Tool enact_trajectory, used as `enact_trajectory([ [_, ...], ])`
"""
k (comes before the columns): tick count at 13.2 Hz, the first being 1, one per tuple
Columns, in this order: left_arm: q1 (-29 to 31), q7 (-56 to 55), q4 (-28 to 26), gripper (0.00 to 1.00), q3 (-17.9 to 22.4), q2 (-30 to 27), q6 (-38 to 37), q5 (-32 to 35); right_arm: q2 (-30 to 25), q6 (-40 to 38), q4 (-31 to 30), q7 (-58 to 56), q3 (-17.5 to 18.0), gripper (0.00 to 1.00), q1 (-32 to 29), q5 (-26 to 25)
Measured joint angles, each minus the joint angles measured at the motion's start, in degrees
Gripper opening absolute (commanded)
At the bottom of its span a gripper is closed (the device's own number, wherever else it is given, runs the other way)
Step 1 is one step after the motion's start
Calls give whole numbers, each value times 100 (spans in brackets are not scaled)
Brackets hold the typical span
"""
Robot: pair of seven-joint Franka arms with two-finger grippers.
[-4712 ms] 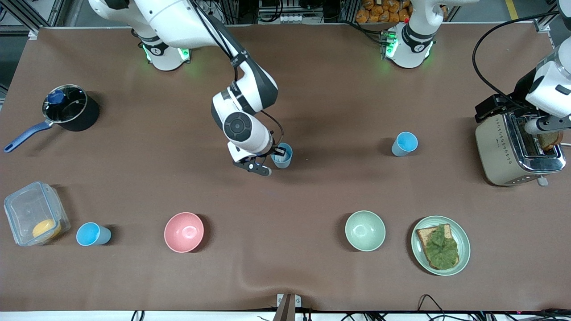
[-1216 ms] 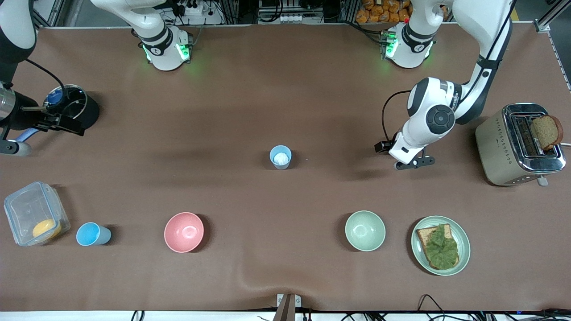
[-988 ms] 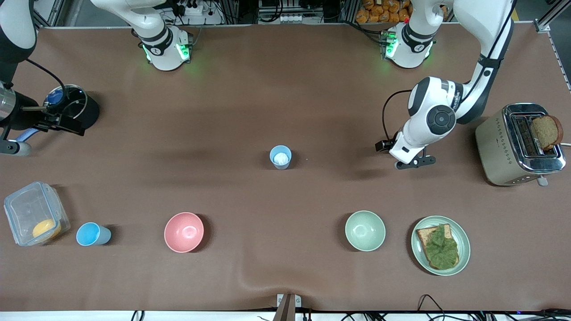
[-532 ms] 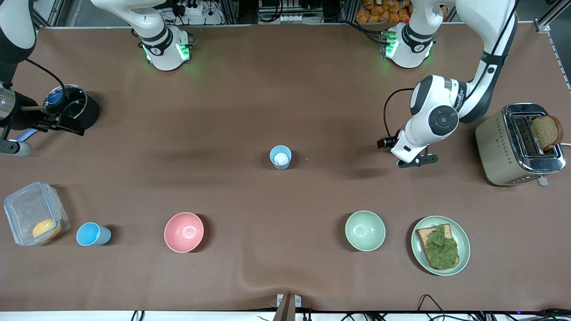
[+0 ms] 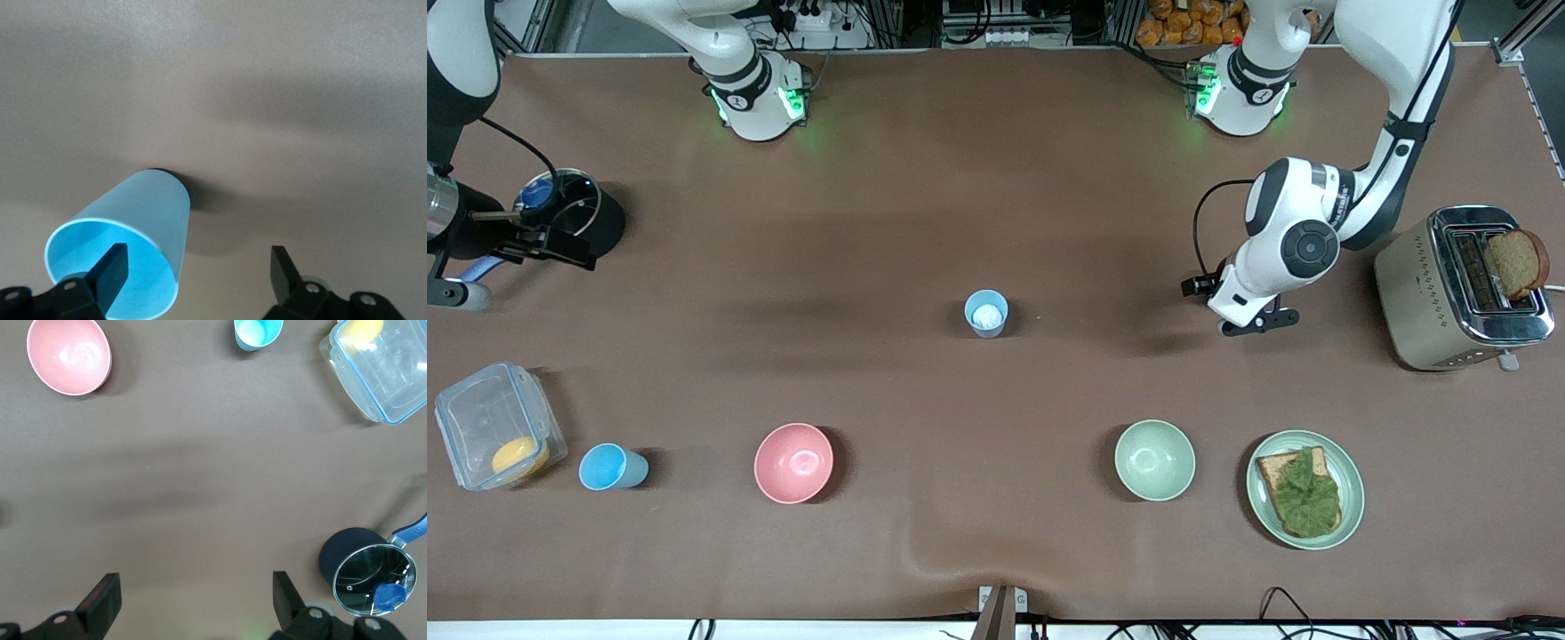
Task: Stack blue cups with both arms
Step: 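Close the left gripper on the blue cup near the toaster, then carry the held cup with the left gripper over the stacked cups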
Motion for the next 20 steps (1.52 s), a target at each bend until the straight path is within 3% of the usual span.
enact_trajectory([
  [1,0,0,1,0,0,21,14,0,0,0,0,0,1,100,0,0],
  [6,2,0,101,0,1,19,-36,0,0,-1,0,0,8,100,0,0],
  [14,63,0,1247,0,-56,-287,-1696,0,0,-6,0,0,21,100,1,0],
  [17,-124,-636,2234,0,-673,-405,-2559,-5,0,-7,0,0,27,100,3,0],
  [20,-578,-1540,2758,0,-1160,-307,-2626,-5,0,-22,0,1,29,100,3,0],
])
